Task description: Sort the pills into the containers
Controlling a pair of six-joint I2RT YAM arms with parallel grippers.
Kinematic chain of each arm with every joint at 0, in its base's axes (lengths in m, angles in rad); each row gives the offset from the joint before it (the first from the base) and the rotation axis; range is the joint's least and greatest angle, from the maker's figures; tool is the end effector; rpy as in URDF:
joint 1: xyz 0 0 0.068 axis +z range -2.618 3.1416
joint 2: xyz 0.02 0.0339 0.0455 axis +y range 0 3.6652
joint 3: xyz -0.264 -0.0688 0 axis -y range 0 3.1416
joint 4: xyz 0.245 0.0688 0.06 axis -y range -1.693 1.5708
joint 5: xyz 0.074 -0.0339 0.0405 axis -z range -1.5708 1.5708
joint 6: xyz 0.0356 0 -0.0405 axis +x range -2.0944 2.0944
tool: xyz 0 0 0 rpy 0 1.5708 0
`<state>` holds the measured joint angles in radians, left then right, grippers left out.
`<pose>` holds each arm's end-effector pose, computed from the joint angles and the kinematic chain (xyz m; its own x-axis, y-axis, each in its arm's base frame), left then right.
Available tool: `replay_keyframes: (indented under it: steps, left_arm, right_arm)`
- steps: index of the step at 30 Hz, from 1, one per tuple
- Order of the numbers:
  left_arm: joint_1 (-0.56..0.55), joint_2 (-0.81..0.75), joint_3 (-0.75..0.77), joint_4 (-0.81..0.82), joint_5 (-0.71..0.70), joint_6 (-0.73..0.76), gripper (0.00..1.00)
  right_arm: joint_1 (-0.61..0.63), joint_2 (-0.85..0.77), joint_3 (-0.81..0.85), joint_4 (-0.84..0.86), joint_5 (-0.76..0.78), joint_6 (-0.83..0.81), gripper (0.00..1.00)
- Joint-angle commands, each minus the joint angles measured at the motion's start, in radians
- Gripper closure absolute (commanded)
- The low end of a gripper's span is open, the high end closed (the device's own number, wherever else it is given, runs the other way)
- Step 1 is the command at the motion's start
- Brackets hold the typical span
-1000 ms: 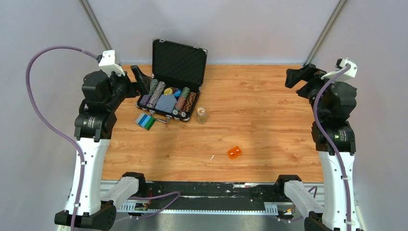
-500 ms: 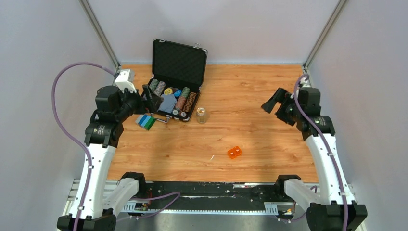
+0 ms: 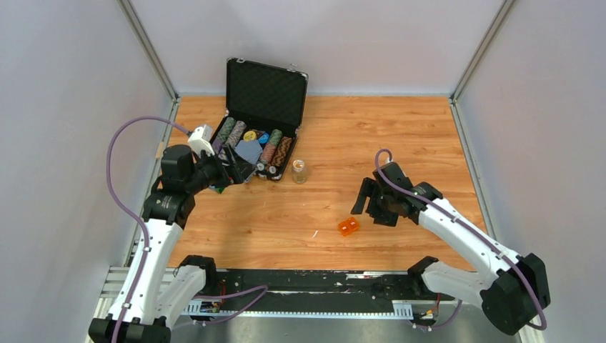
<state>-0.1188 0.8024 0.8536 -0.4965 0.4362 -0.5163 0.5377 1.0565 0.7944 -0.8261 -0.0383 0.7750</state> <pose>0.1710 -0.0356 0.3300 -0.6119 -0.3776 -0.6950 0.2115 0.7686 -0.6038 0.1652 0.1001 0.2408 -0.9123 0.2701 -0.3078 0.1558 0.9241 0.3490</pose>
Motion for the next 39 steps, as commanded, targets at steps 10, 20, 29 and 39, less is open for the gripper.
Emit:
replay_keyframes:
  steps: [10, 20, 29, 39]
  left_arm:
    - [-0.028, -0.005, -0.010, 0.053, -0.027, -0.064, 0.00]
    - [-0.028, -0.008, -0.005, 0.029, -0.037, -0.037, 0.00]
    - [-0.028, 0.003, -0.001, 0.028, -0.041, -0.020, 0.00]
    - [-0.028, 0.002, -0.008, 0.022, -0.052, -0.007, 0.00]
  right_arm:
    - [0.053, 0.183, -0.037, 0.030, 0.176, 0.402, 0.47]
    - [0.113, 0.302, -0.001, 0.044, 0.194, 0.545, 0.14]
    - [0.141, 0.418, 0.070, 0.049, 0.181, 0.560, 0.29]
    - [0.153, 0.452, 0.111, 0.120, 0.142, 0.406, 0.57]
